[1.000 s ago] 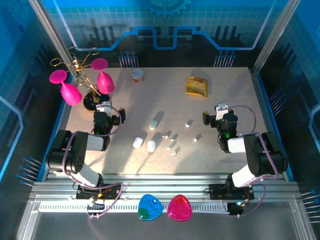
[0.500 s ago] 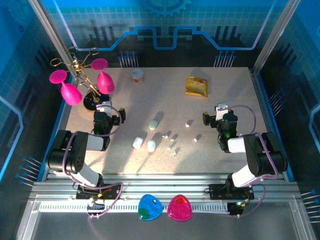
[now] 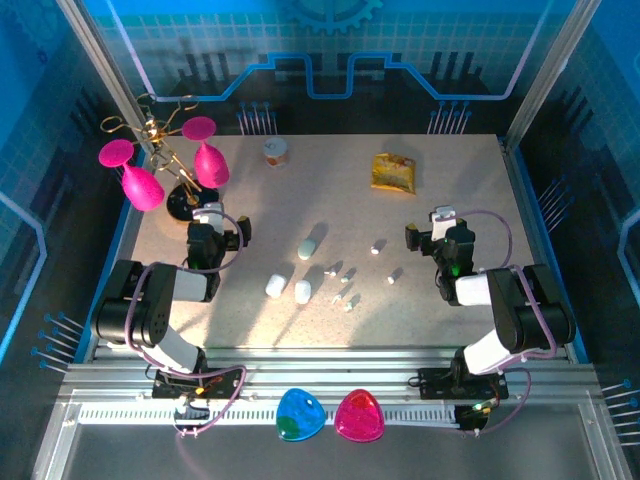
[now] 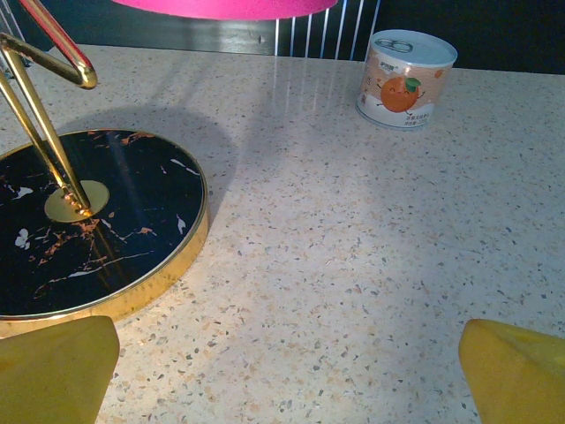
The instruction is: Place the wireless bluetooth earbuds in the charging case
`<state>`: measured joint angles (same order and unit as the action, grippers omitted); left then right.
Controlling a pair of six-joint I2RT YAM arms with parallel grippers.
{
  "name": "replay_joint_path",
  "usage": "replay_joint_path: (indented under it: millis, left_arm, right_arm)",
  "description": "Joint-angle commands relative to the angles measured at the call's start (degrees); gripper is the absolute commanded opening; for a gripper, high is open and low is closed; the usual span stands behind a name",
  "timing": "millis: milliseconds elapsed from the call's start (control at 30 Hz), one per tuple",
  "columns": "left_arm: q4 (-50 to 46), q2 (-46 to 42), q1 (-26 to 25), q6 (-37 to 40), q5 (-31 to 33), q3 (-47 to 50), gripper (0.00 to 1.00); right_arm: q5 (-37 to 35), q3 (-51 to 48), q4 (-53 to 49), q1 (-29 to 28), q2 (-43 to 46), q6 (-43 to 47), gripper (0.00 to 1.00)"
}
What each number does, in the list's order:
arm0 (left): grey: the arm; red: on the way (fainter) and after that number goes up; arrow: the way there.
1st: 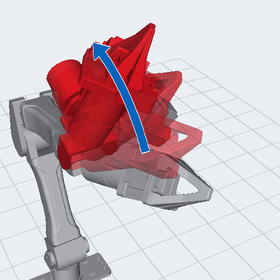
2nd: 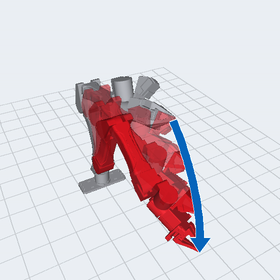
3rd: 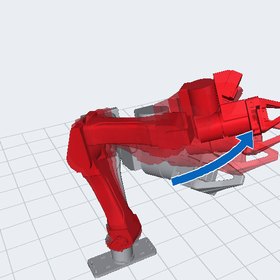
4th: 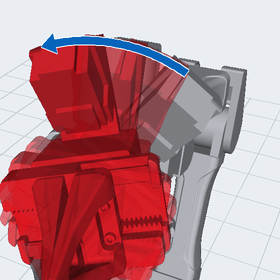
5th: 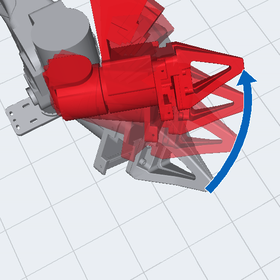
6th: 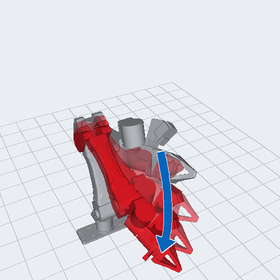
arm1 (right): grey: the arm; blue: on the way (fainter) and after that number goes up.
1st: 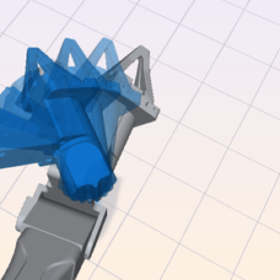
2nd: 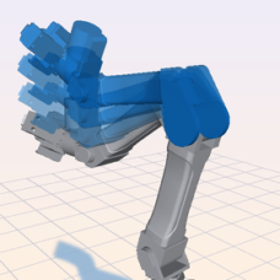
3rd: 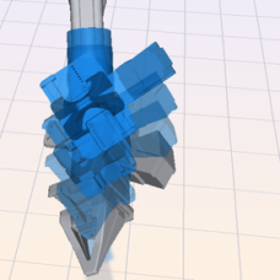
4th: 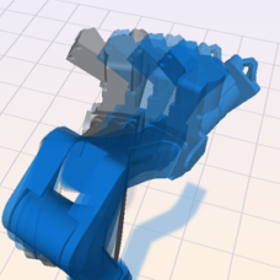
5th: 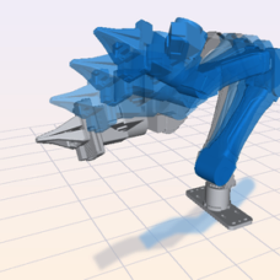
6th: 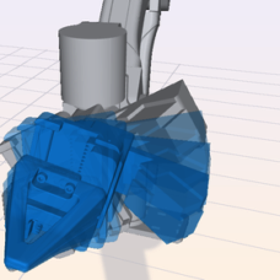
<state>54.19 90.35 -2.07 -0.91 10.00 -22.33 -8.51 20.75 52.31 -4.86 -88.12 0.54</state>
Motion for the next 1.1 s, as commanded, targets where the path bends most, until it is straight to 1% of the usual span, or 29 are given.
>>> replay_joint_path:
  millis: [0, 100, 200, 267, 367, 400, 500, 600, 700, 800, 900, 1000, 1067]
  left_arm:
    - [0.55, -1.33, 0.42, 1.34, -1.60, 1.21, 0.99]
    - [-0.87, -3.28, -0.56, 2.33, -0.29, 1.23, 0.99]
    - [-7.47, -8.68, -2.76, 4.34, 1.33, 0.12, 0.99]
    - [-12.94, -12.82, -4.95, 6.09, 3.16, -0.94, 0.99]
    - [-20.24, -18.04, -9.38, 8.70, 8.08, -2.30, 0.99]
    - [-22.08, -19.34, -10.69, 8.64, 8.29, -2.58, 0.99]
    - [-27.66, -21.92, -14.76, 8.55, 9.33, -4.00, 0.99]
    - [-34.81, -23.95, -20.02, 7.49, 9.82, -6.48, 0.99]
    - [-40.11, -24.04, -24.07, 5.69, 9.19, -9.12, 0.99]
    - [-43.45, -22.47, -26.99, 3.54, 7.64, -11.74, 0.99]
    - [-44.04, -20.30, -27.81, 0.65, 4.48, -12.96, 0.99]
    - [-44.99, -18.79, -27.77, -2.16, 2.93, -14.25, 0.99]
    - [-46.07, -18.53, -27.77, -3.42, 4.06, -14.84, 0.99]
  right_arm:
    - [0.73, 0.56, 1.81, -0.70, -0.21, 1.13, 1.00]
    - [1.35, -0.15, 3.03, -0.83, 0.00, 1.54, 1.00]
    - [1.03, -0.97, 1.96, -1.70, 3.23, 2.70, 1.00]
    - [0.16, 0.05, -3.95, -2.78, 7.63, 3.47, 1.00]
    - [-2.39, 2.83, -13.36, -6.61, 13.30, 6.25, 1.00]
    - [-2.86, 3.92, -16.28, -7.91, 14.77, 6.49, 1.00]
    - [-0.70, 6.23, -22.04, -11.20, 18.03, 5.44, 1.00]
    - [2.11, 9.38, -28.94, -15.02, 20.41, 3.27, 1.00]
    - [4.26, 11.42, -33.28, -18.15, 20.79, -0.58, 1.00]
    - [7.35, 12.06, -34.15, -20.11, 20.19, -6.06, 1.00]
    - [10.39, 14.04, -36.47, -21.26, 18.28, -11.84, 1.00]
    - [8.76, 17.80, -42.96, -23.63, 15.26, -15.52, 1.00]
    - [7.06, 20.64, -46.57, -25.59, 12.89, -17.89, 1.00]
